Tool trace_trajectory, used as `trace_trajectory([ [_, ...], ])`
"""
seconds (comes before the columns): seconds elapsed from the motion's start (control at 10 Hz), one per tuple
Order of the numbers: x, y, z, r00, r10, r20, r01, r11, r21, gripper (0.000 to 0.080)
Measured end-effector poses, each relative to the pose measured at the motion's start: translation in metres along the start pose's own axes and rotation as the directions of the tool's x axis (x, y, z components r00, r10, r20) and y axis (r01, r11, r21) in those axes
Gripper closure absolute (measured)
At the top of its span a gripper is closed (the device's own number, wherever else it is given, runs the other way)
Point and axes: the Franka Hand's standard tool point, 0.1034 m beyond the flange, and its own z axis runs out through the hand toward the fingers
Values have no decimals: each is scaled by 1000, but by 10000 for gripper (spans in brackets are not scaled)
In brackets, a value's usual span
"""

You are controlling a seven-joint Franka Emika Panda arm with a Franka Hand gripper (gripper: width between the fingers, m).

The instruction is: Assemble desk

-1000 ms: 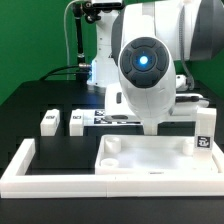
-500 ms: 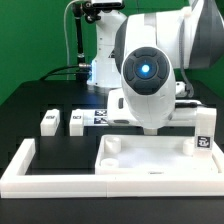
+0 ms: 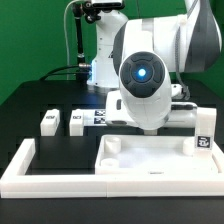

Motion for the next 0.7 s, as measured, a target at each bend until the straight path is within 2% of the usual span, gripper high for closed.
trace_trajectory([
  [0.1,0,0,0,1000,0,0,0,1000,0,348],
  [0.2,0,0,0,1000,1,1,-1,1000,1,510],
  [0.7,0,1,0,1000,1,1,-1,1000,2,509],
])
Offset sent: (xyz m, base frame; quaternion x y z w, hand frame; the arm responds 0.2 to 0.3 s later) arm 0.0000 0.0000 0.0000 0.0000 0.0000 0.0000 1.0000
